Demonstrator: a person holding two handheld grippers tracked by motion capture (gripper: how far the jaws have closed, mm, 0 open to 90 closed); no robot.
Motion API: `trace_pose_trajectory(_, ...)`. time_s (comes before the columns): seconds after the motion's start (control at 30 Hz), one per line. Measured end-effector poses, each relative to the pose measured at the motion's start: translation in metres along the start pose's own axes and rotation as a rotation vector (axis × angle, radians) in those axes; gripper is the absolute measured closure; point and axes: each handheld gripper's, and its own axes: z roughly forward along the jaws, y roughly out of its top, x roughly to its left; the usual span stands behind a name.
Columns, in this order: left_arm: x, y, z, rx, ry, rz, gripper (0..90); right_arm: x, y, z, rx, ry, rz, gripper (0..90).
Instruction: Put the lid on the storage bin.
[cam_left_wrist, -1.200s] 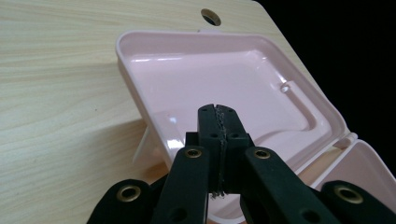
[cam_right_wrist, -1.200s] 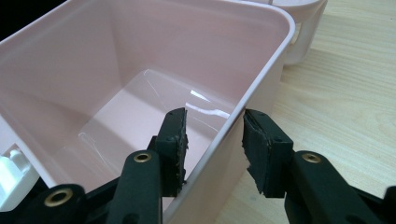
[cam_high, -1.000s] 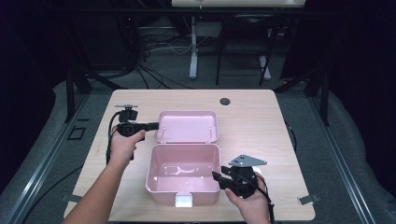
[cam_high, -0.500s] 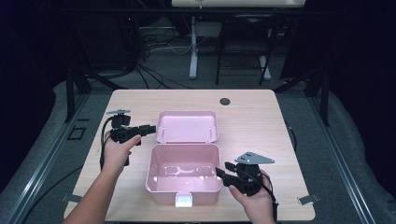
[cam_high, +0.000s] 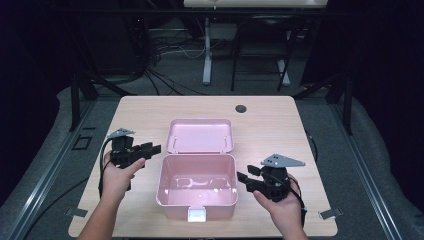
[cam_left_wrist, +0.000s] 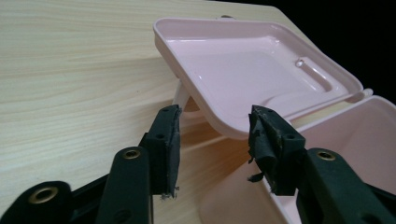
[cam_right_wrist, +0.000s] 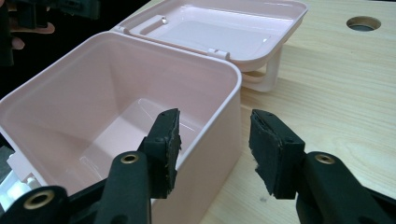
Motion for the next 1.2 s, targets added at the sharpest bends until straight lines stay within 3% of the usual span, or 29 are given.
trace_pose_trajectory(0.3,-0.002,-0.006,-0.009,-0.003,-0.073,0.004,50.3,-0.011,0.010,-0.004,0.039,-0.028,-0.061,49.7)
trace_pose_trajectory(0.47,-0.002,-0.009,-0.011,0.009,-0.100,-0.004,50.3,-0.014,0.013,-0.002,0.099,-0.043,-0.091,48.9)
trace_pose_trajectory(0.8,-0.005,-0.013,-0.009,0.068,-0.102,0.010,45.4,-0.023,0.022,-0.004,0.210,-0.095,-0.149,48.2)
trace_pose_trajectory(1.2,-0.002,-0.013,-0.017,0.075,-0.078,0.019,45.2,-0.040,0.027,0.000,0.367,-0.134,-0.170,45.8)
